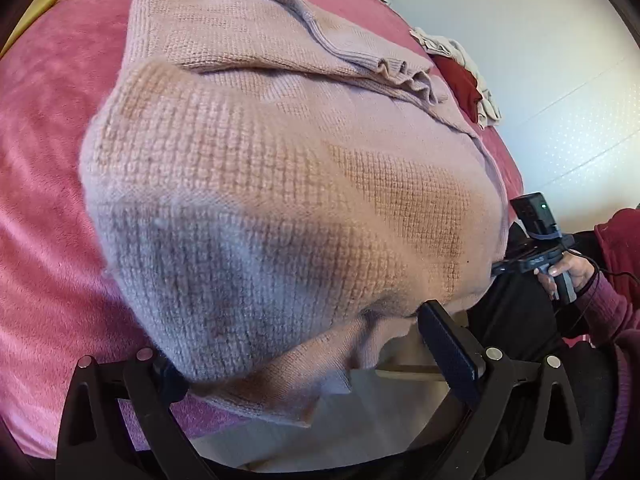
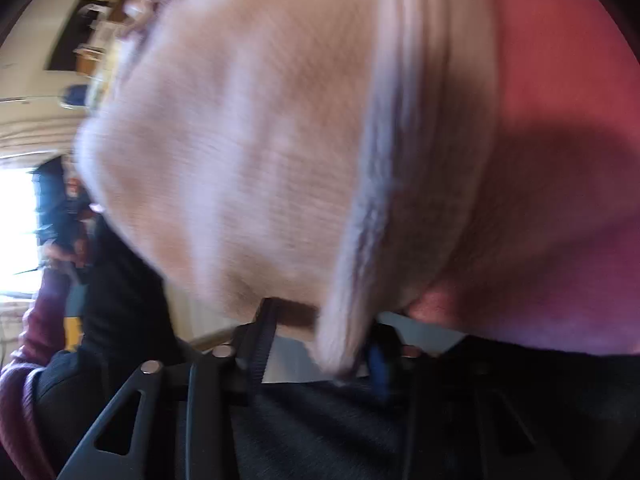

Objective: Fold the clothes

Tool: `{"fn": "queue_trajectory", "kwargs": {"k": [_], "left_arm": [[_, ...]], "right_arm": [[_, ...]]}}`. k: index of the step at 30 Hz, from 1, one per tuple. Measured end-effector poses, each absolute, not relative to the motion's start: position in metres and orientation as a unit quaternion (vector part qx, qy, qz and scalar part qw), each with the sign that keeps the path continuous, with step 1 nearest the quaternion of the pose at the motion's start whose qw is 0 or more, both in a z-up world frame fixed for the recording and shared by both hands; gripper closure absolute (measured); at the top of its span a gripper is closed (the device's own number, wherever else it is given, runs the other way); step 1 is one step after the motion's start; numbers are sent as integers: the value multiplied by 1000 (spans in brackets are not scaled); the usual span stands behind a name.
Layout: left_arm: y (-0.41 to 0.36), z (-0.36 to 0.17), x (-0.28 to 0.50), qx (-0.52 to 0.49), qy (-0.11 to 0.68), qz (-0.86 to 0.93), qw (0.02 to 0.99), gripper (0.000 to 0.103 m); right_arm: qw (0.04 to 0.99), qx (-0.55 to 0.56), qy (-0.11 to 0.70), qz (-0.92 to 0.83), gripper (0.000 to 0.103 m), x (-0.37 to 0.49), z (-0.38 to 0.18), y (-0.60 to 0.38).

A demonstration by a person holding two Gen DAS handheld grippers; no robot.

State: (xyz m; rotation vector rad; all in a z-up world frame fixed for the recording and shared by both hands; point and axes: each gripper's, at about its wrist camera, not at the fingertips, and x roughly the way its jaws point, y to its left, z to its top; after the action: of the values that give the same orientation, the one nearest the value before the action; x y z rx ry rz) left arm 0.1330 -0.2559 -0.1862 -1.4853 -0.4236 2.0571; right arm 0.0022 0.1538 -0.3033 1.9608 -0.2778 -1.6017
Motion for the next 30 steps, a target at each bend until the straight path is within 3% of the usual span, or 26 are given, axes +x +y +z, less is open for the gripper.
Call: {"fn": "queue_trajectory", "kwargs": {"k": [1,2,3,8,11,20,26,30], "left_arm": [[-257,-184,134,-548,-166,765,293,22],[-258,-181,136,-542,-171,763,308,47],[-259,-176,141,-538,-174,760,321,97],[-264,-155,168,-516,-196,747,371,93],[-268,-154,182,-501,-241,735,389,93],[-285,-157,203,-480,-367,684,409,93],[-304,-141,79,-387,-451,719,360,93],[-335,-193,-14,-385,-578,695,186,81]], "right_arm": [[305,728,-122,-601,97,1,-299,156],[315,721,-137,-602,97,1,-294,159],[323,712,-158,-603,97,2,-286,164],[423,574,-333,-618,97,10,-219,205],[447,525,-397,-605,97,14,-209,221],[434,613,-389,-534,97,7,-247,202],[445,536,-468,-543,97,-121,-217,192],[270,512,-597,-555,87,-209,-276,223]]}}
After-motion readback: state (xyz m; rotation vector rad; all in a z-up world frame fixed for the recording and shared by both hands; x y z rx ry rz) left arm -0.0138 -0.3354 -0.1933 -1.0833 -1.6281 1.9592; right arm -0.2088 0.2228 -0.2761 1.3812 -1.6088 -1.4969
